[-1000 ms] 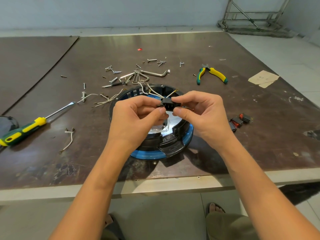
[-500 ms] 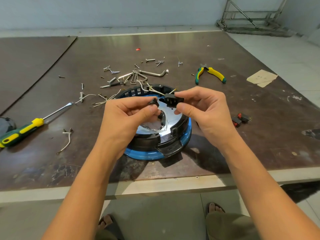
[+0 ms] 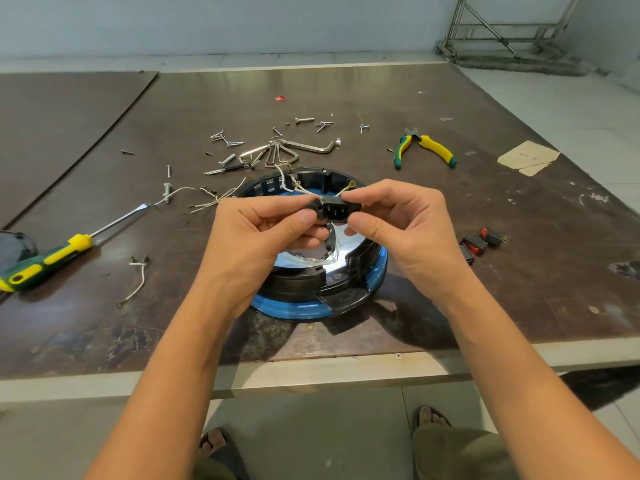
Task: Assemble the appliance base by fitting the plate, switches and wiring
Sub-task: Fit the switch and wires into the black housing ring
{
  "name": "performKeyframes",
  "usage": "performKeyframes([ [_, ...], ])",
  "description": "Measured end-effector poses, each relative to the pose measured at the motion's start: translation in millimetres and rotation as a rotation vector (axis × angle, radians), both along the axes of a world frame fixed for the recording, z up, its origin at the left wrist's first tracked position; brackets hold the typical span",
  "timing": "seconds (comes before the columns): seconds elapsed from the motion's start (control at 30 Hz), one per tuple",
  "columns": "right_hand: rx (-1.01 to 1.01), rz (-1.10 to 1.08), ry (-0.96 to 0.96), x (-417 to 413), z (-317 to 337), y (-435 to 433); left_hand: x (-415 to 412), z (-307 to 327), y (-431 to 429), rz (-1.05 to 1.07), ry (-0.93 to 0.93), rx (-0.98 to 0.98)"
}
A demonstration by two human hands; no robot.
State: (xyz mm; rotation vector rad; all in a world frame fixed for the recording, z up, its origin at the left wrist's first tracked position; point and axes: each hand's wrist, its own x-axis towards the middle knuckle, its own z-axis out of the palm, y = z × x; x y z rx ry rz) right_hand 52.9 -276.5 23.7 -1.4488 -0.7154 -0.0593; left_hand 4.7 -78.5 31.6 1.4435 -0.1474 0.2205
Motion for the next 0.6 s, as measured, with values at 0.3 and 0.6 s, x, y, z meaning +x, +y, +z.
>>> performKeyframes([
  [0.3,-0.011,0.017,-0.019,4.5,-3.7,-3.6,-0.2,0.3,1.3,-0.016,0.01,0.072],
  [0.6,-0.029,0.014,-0.022,4.4,-3.2,-3.5,-0.8,1.0,-2.5,0.055,-0.06,0.116],
])
